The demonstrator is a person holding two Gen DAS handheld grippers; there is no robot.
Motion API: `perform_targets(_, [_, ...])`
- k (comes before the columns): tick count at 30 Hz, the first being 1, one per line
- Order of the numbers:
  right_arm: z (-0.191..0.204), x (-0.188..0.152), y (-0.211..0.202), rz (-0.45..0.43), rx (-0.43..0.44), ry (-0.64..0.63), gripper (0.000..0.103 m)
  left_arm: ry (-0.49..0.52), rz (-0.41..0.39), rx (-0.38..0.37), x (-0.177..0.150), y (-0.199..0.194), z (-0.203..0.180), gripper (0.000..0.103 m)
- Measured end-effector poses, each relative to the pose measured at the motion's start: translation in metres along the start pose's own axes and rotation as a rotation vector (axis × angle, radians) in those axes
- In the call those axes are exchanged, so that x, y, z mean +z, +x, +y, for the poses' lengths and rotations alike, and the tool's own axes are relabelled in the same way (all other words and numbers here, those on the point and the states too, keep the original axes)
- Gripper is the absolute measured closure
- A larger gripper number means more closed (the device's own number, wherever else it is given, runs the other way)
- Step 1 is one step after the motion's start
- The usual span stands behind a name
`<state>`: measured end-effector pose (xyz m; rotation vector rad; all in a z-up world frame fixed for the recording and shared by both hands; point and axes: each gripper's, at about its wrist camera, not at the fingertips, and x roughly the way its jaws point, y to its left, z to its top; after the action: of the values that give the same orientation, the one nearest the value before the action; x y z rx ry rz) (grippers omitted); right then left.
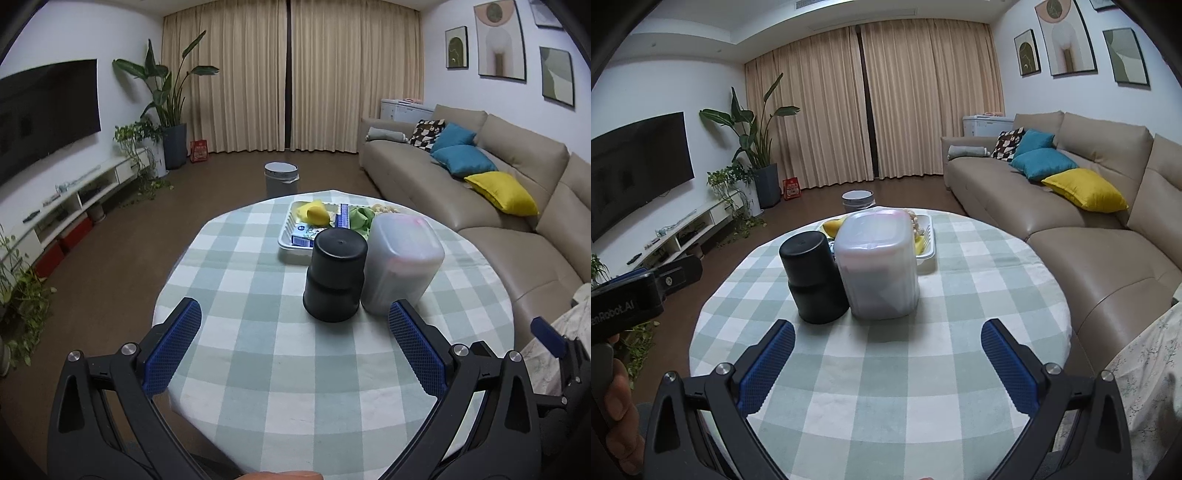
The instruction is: Organize soft objects
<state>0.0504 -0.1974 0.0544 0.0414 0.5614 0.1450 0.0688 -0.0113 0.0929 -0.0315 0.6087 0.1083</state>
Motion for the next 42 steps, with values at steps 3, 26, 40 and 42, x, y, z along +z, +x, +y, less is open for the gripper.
perform_targets(3, [0.001, 0.0, 0.0, -0.002, -0.029, -0.004, 0.0, -0.006, 0.012, -0.018, 0.0, 0.001, -0.002, 0.0])
perform_targets(26, [-0.001, -0.001, 0.003, 0.018, -0.045, 0.016, 0.0, -0.004, 0.035, -0.048, -0.004, 0.007, -0.011, 0.0])
perform_targets(40, [0.001, 0.0, 0.004, 0.017, -0.043, 0.008, 0.0, 0.005, 0.048, -0.061, -0.011, 0.014, -0.012, 0.0])
perform_targets(42, [0.003, 0.001, 0.006, 0.018, -0.038, -0.001, 0.0, 0.003, 0.05, -0.057, -0.012, 0.014, -0.012, 0.0])
